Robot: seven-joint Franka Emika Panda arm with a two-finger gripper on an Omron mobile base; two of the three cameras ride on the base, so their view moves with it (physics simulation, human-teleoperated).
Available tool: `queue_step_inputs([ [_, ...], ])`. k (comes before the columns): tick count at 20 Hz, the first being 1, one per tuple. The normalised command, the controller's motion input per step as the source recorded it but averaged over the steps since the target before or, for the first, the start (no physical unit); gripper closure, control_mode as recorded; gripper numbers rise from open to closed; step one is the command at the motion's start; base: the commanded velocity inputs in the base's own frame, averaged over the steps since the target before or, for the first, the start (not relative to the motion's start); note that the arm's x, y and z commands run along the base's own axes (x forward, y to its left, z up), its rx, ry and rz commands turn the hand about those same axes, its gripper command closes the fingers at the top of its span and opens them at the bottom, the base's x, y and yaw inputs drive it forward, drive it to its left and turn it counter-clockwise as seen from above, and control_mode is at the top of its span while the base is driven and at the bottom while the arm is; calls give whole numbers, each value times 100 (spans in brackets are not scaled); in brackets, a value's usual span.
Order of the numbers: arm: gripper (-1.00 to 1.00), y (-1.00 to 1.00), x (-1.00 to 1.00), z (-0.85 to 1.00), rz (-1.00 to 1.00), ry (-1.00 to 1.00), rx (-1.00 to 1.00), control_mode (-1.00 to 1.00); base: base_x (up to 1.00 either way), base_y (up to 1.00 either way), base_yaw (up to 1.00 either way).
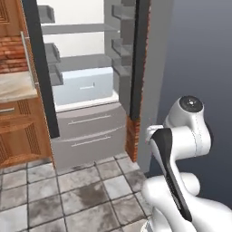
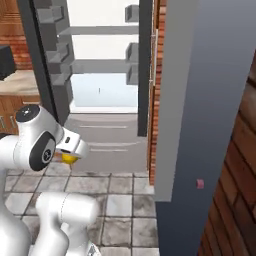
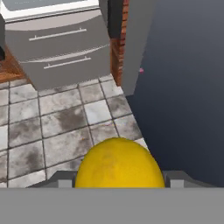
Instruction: Grab the garlic and lemon from the fridge, place them in the blender, close the lid, and turn on the blender to create a marinade.
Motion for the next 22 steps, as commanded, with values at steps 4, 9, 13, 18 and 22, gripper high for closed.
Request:
queue_step_inputs([
  [4,100,0,0,0,0,0,0,100,-100,24,-52],
  [9,100,0,0,0,0,0,0,100,-100,21,-56],
  [13,100,0,0,0,0,0,0,100,-100,21,-58],
  [18,100,0,0,0,0,0,0,100,-100,21,-60],
  [22,100,0,0,0,0,0,0,100,-88,2,-63],
])
